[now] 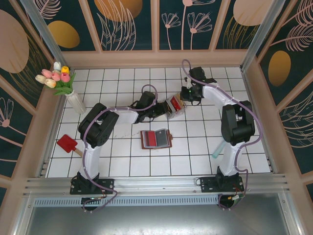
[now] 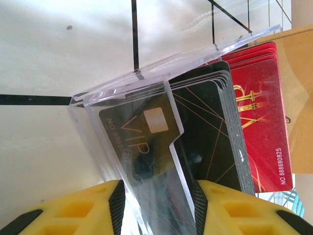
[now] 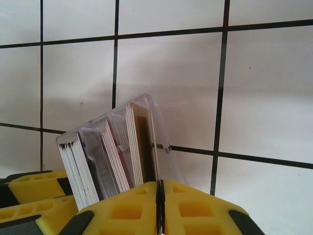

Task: Put the credit cards into the card holder

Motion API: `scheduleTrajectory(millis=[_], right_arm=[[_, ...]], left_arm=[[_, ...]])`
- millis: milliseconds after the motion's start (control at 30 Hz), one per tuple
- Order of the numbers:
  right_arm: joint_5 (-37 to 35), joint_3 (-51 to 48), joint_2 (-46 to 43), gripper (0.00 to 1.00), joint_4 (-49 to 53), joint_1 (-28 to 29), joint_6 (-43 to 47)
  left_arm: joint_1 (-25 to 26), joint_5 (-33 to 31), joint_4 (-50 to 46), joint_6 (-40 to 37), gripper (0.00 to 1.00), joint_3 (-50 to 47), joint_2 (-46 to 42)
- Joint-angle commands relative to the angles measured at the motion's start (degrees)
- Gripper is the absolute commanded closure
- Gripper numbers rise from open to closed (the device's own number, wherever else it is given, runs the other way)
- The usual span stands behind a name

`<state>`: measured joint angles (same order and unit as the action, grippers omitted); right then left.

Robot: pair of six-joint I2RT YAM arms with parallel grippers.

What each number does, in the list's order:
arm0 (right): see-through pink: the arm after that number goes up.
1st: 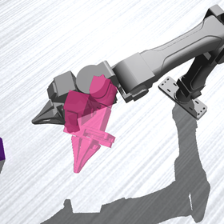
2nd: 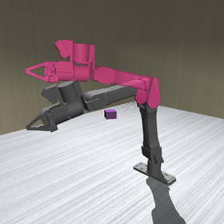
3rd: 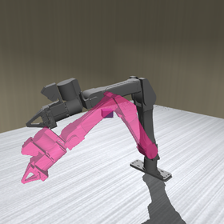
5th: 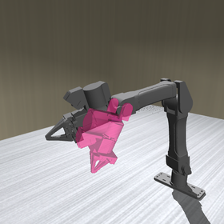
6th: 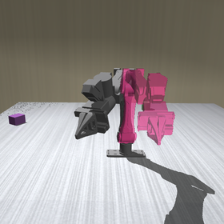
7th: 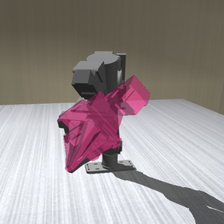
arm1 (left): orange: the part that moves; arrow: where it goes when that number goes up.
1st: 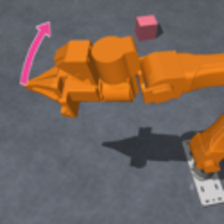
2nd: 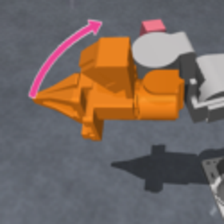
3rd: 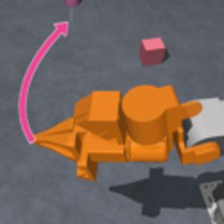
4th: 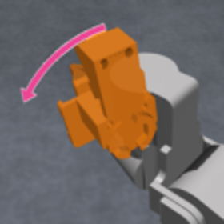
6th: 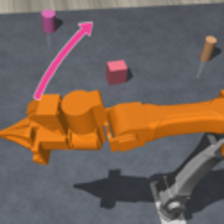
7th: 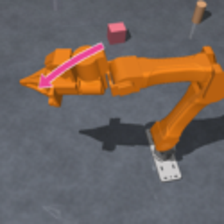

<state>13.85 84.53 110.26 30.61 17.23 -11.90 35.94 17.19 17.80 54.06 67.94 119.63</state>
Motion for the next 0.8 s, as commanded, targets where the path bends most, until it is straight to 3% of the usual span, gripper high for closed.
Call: scheduleTrajectory(millis=[0,233,300,433,767], right_arm=[[0.92,0.5,2.75,0.88,2.42,1.13,0.95],[1.1,1.15,3.3,0.88,2.79,1.24,1.18],[0.22,1.13,2.97,0.95,2.49,1.54,0.94],[-0.49,1.61,1.43,0.97,2.39,1.75,0.73],[-8.73,3.81,-2.05,1.0,4.95,3.22,1.32]], left_arm=[[-0.08,-0.05,-4.97,-1.5,0.56,-0.44,1.41],[-0.04,-0.03,-4.87,-1.49,0.56,-0.86,1.39],[-0.02,-0.18,-4.91,-1.44,0.57,-0.88,1.3],[-0.05,-0.23,-4.95,-1.51,0.56,-0.88,1.18],[-0.06,-0.14,-4.79,-1.59,0.56,-1.1,1.04]])
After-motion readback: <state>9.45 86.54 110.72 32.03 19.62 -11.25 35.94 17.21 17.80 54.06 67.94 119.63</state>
